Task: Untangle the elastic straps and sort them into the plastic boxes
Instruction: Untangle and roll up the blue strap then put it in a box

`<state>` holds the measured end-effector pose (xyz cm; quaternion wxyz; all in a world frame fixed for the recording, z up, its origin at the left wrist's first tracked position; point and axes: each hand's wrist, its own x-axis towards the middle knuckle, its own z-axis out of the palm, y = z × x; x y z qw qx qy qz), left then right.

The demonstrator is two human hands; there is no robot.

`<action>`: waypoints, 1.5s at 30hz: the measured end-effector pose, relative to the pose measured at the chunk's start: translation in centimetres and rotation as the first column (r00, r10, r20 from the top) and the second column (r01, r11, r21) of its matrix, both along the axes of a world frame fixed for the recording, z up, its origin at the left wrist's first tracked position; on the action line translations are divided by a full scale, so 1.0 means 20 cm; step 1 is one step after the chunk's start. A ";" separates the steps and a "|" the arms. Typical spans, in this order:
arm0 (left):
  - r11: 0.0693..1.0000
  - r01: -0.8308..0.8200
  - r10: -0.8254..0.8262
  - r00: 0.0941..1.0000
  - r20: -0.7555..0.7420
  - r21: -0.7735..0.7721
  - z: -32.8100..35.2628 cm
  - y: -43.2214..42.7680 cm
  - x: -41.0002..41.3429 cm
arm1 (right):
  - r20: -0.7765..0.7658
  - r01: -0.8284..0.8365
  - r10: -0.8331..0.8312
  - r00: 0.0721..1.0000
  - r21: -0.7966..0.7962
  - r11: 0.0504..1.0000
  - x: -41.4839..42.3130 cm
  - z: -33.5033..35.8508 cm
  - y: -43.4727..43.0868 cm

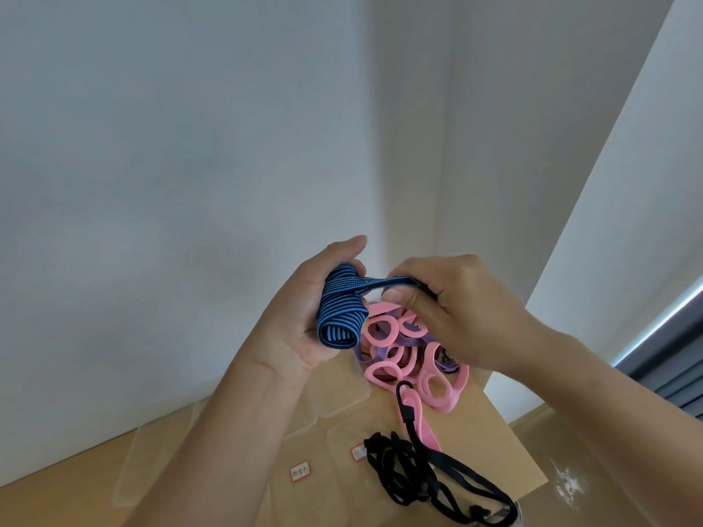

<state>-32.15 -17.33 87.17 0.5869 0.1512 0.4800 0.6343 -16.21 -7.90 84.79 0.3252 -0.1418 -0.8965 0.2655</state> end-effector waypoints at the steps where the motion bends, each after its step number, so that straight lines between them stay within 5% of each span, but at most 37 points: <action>1: 1.000 0.025 -0.025 1.000 -0.012 -0.007 -0.01 -0.01 -0.01 | 0.042 0.018 -0.020 0.999 0.051 0.999 0.01 0.02 0.02; 5: 0.998 0.052 -0.053 0.998 0.024 0.016 -0.02 -0.01 -0.02 | 0.175 -0.036 0.030 0.984 0.030 0.999 0.07 0.08 0.09; 8: 1.000 -0.030 0.029 0.996 0.086 0.005 -0.01 0.02 0.01 | 0.207 -0.049 0.097 0.974 -0.228 0.972 0.07 0.05 0.05; 11: 0.980 -0.193 0.201 0.955 0.219 -0.057 -0.01 0.07 0.05 | -0.005 -0.107 0.148 0.989 -0.713 0.693 0.01 -0.05 -0.06; 14: 0.950 -0.283 0.304 0.933 0.192 -0.131 -0.03 0.11 0.07 | -0.105 -0.082 -0.027 0.994 -0.890 0.449 -0.08 -0.14 -0.18; 17: 0.929 -0.331 0.358 0.916 0.179 -0.167 -0.03 0.12 0.06 | -0.087 -0.003 -0.161 0.983 -0.887 0.462 -0.15 -0.20 -0.23; 21: 0.901 -0.418 0.434 0.866 0.249 -0.119 -0.02 0.14 0.03 | -0.048 0.092 -0.212 0.976 -0.791 0.605 -0.19 -0.22 -0.26; 27: 0.878 -0.465 0.479 0.853 0.206 -0.117 -0.07 0.15 0.02 | -0.050 0.023 -0.202 0.978 -0.940 0.341 -0.19 -0.18 -0.25; 35: 0.888 -0.458 0.460 0.883 -0.097 0.038 -0.11 0.12 0.11 | -0.252 -0.267 -0.185 0.950 -0.962 -0.062 -0.13 -0.09 -0.21; 42: 0.765 -0.578 0.636 0.612 -0.471 0.283 -0.14 0.11 0.25 | -0.274 -0.346 -0.368 0.889 -0.927 -0.145 -0.16 -0.04 -0.26; 45: 0.772 -0.555 0.628 0.597 -0.499 0.309 -0.13 0.10 0.26 | -0.218 -0.259 -0.386 0.896 -0.964 -0.058 -0.16 -0.06 -0.27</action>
